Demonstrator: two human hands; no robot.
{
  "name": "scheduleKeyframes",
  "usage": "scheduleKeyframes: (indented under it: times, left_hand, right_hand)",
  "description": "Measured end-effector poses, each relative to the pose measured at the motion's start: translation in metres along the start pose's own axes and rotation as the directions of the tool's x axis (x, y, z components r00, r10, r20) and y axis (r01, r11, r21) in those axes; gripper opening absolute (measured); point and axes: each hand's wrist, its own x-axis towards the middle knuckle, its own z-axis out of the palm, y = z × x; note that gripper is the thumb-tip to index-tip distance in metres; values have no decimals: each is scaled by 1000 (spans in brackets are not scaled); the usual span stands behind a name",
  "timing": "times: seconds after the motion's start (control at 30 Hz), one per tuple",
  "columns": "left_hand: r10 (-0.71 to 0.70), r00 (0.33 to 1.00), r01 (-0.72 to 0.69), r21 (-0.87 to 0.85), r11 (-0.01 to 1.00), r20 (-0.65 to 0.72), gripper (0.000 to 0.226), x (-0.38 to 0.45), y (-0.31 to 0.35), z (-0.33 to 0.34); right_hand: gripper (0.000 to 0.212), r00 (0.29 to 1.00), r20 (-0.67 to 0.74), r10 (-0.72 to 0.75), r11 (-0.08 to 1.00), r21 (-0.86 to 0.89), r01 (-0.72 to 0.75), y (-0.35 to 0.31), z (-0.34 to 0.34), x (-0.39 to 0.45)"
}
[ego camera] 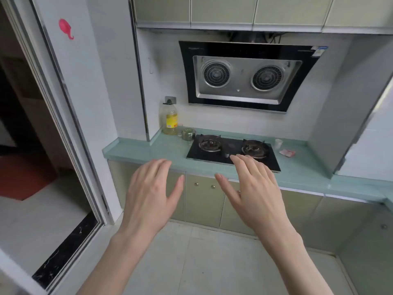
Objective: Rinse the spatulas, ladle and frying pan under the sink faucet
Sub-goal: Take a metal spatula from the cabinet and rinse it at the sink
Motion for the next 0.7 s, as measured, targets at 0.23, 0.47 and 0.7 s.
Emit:
scheduleKeyframes:
  times: [0.23,0.47,0.7]
  left_hand:
    - [-73,997,74,41,996,-16,52,54,-35,49]
    - [-149,984,158,95,983,-97,49,93,-72,95]
    - [-241,966,255,166,953,-98,49,112,-126,123]
  right_hand:
    - [65,997,11,-78,994,77,77,4,71,77]
    - [65,984,6,-177,973,154,174,-2,143,139]
    - [68,956,65,-288,937,226,267,-29,208,190]
